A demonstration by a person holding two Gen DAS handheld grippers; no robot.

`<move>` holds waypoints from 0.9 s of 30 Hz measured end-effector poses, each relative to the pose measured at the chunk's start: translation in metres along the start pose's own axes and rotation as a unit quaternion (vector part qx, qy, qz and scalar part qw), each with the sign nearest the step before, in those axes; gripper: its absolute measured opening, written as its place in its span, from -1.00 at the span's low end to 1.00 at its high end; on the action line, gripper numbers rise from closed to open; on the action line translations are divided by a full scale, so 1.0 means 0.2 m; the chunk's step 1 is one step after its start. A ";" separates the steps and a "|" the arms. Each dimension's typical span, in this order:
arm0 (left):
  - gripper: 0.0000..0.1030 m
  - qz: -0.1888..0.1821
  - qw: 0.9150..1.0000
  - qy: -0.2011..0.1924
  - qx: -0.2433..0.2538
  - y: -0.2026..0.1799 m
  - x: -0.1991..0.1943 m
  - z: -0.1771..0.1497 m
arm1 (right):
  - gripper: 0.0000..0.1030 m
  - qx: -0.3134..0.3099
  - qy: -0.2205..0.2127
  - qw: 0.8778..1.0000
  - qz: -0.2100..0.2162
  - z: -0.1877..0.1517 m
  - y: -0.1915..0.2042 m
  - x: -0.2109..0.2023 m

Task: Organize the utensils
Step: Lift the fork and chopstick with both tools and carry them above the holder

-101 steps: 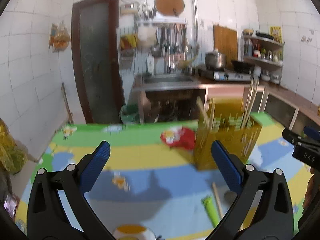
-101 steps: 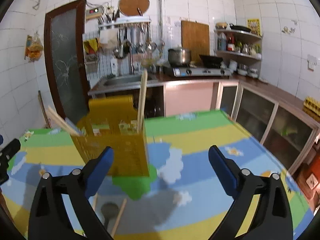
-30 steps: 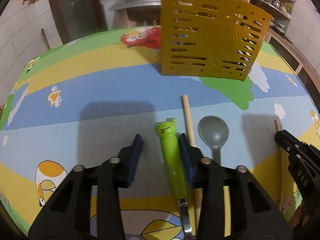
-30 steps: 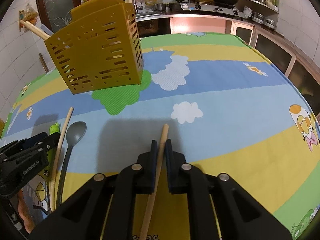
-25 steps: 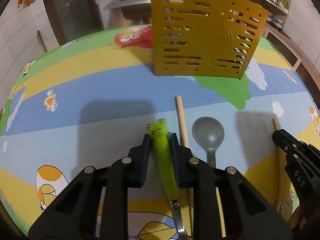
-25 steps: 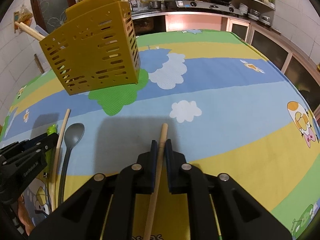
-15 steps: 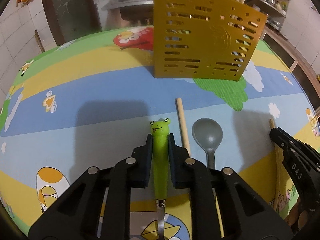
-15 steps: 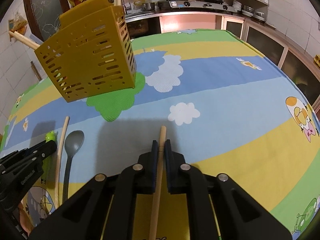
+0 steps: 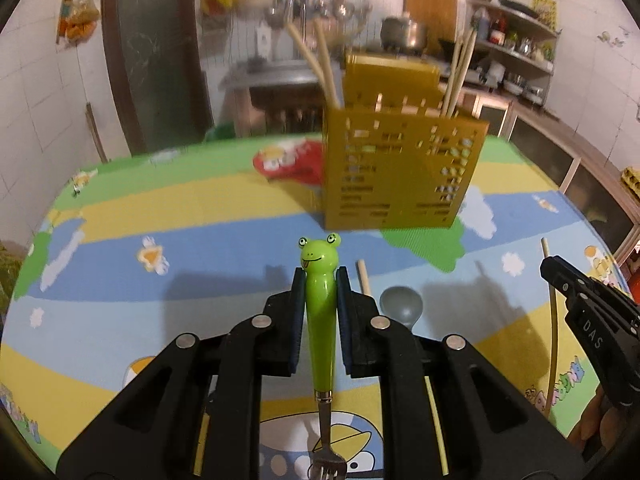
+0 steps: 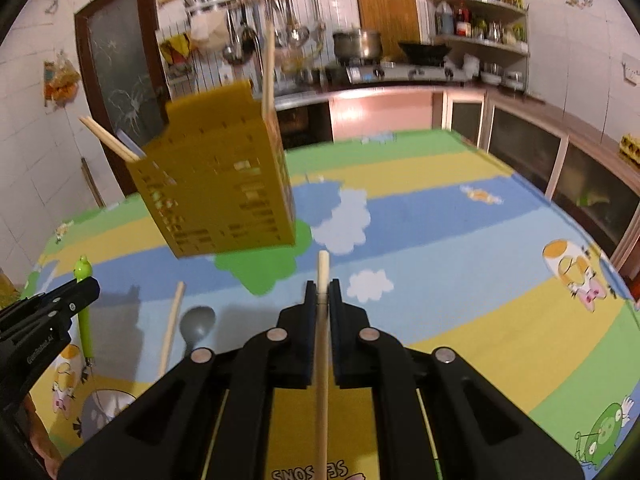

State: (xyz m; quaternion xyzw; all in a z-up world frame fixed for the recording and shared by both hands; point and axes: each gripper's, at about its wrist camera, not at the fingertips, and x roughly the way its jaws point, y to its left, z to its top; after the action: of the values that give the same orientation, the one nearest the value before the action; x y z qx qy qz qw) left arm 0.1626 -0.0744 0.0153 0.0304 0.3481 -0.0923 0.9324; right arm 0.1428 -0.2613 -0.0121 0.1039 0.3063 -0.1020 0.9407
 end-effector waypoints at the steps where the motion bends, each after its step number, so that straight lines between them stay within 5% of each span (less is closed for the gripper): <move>1: -0.73 -0.001 1.000 -0.008 0.001 0.00 -0.02 0.00 | -0.88 -0.002 -0.015 1.000 -0.005 0.01 0.01 -0.03; 16: -0.73 -0.030 0.994 -0.106 0.000 0.07 -0.25 0.02 | -0.88 -0.012 -0.164 0.986 0.002 0.02 0.05 -0.38; 27: -0.73 -0.034 0.992 -0.125 0.001 0.08 -0.30 0.00 | -0.88 -0.005 -0.188 0.982 0.015 0.00 0.04 -0.45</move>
State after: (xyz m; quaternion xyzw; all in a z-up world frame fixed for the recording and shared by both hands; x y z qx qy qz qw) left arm 0.1224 -0.0489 0.0545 0.0080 0.2298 -0.1277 0.9648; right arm 0.0729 -0.2419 0.0425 0.0823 0.1231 -0.1040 0.9835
